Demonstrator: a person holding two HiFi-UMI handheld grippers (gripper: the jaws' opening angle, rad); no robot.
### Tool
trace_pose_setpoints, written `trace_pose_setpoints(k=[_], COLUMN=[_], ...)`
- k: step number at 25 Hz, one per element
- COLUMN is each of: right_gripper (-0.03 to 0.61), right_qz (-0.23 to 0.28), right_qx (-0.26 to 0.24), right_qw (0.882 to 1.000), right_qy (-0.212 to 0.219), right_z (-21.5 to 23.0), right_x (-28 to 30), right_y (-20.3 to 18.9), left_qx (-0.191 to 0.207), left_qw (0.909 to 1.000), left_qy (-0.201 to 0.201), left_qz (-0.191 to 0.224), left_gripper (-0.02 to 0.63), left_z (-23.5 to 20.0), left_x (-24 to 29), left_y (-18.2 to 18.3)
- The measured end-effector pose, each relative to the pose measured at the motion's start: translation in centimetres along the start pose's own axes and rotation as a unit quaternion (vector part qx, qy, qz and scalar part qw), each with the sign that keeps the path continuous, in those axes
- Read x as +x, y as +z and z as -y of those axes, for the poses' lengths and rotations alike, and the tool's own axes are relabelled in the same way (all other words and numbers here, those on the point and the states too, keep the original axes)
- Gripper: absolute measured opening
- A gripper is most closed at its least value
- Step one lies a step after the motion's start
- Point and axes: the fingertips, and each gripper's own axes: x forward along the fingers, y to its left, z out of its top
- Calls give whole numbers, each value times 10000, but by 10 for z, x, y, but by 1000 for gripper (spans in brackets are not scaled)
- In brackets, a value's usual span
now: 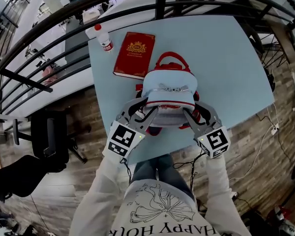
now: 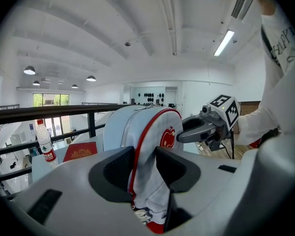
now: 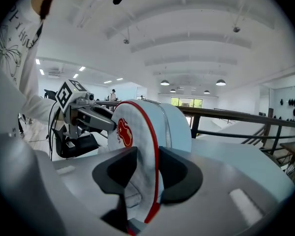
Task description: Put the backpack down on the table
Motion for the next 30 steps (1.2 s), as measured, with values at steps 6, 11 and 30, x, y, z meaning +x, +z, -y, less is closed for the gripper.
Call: trace_pose_setpoints(k=[6,11,30], right_gripper=[155,167,215], right_qz=[1,15,1018], right_qx=[252,529,769], right_qw=[9997,9985,9893], right_qy=[-51,-107,-704], right_z=[-7,-11,-6], right_x=[-7,-11,-51], right_y=[-7,-11,50], left_qx=[-129,-354,-792], left_qw=[9999,9991,9837], left_qy=[105,197,1163], left_qz=[24,102,1121], left_gripper=[155,156,166], left_z=[7,13,-1], left_x=[-8,-14,-73], left_y=[-7,-11,49])
